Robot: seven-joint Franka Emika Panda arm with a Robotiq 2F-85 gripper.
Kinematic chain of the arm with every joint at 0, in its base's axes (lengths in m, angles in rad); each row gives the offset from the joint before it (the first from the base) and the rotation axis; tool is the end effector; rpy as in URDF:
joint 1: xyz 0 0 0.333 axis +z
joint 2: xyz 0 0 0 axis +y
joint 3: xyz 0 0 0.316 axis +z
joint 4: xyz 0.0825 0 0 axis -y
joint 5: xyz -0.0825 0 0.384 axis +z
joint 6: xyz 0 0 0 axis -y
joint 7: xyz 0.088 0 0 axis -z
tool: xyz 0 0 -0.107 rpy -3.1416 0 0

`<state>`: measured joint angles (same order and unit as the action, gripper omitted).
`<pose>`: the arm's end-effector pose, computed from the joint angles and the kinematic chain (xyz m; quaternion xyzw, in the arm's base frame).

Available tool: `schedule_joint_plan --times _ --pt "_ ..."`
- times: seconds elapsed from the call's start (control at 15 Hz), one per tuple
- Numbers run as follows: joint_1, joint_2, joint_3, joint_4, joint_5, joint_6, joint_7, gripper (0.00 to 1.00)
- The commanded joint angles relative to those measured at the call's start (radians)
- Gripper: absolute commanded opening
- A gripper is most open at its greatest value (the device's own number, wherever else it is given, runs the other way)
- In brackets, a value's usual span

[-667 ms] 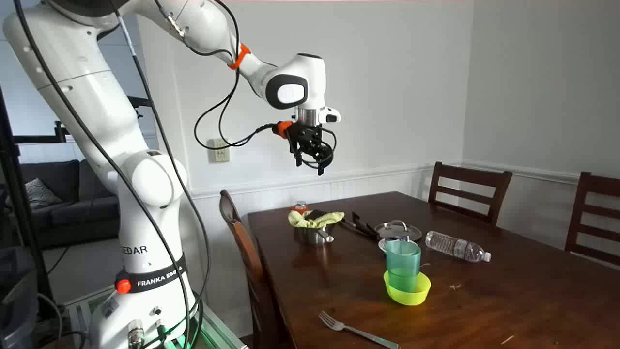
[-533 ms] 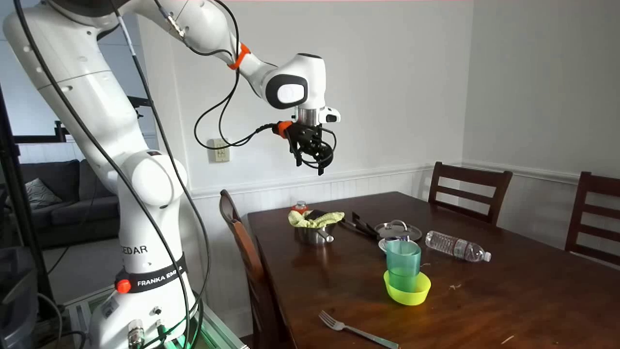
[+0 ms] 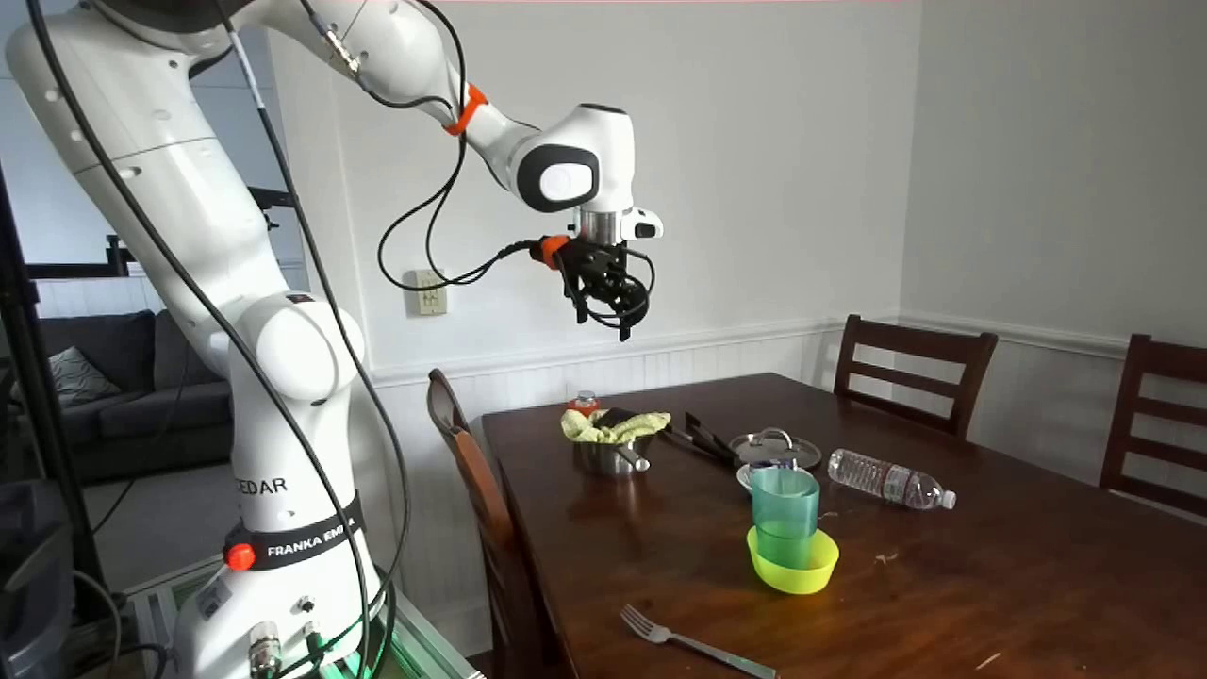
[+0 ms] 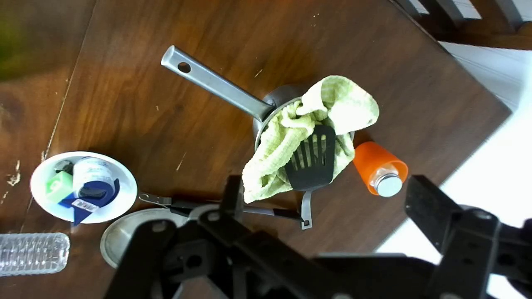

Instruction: Pick up the silver fork and put it in the green cup

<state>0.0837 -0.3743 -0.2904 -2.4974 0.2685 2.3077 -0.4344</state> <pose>0.4308 -0.0869 0.4314 -0.9835 -0.0358 -0.1244 0.1260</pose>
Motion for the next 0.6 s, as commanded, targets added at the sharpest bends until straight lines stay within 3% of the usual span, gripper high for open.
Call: schedule_joint_plan --times 0.0,0.27,0.53 --pt "-0.033 0.033 0.020 0.014 0.010 -0.026 -0.003 1.00" --pt "-0.068 0.148 0.004 0.020 -0.004 -0.143 -0.032 1.00" --pt "-0.142 0.237 0.057 0.002 -0.176 -0.203 0.055 1.00"
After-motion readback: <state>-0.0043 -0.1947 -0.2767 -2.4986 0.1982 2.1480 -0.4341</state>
